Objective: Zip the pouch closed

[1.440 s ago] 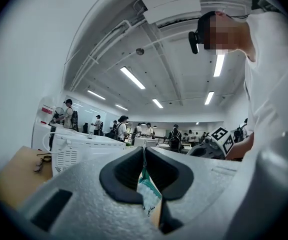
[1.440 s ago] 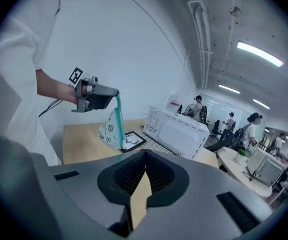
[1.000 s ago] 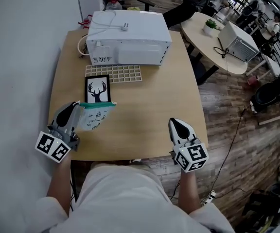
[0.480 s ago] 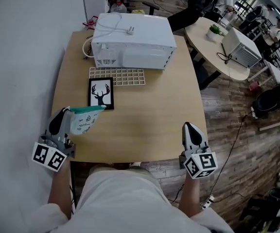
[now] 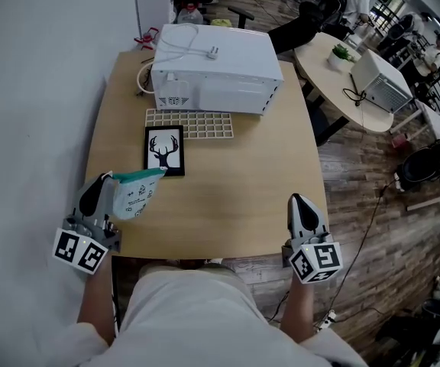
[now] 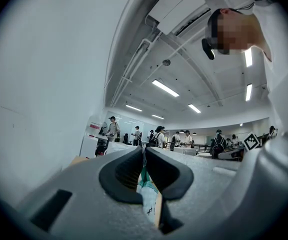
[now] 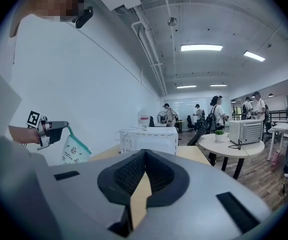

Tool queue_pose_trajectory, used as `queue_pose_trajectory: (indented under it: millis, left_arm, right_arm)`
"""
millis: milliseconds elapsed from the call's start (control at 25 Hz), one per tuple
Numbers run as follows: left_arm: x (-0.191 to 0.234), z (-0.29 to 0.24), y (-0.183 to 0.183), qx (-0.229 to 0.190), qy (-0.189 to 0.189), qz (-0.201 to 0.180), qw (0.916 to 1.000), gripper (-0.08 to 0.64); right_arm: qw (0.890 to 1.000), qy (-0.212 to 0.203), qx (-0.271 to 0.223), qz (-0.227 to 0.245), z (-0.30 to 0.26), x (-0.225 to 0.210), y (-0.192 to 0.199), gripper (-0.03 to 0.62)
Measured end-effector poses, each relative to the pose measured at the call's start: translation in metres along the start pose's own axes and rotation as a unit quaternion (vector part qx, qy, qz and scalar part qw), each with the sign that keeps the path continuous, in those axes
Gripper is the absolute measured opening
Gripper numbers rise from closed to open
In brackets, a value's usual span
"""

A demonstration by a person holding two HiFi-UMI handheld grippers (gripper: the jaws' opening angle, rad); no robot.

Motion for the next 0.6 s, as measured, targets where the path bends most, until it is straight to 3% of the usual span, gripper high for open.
queue_pose_trajectory:
  millis: [600]
  left_arm:
    - [0.01,-0.009,-0.009,-0.013,0.023,0.008,0.9996,0.025]
  right_arm:
    - [1.0,0.015,-0.01,0.013,-0.006,0.016,-0.013,0.002]
Point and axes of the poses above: the fingertips, and each gripper's own axes: z backward along the fingers, x to its left, y out of its underside, the point moved 6 cm from there along z, backward along the fingers, and after that the axes turned 9 degrees about -y, right-handed, at the moved point
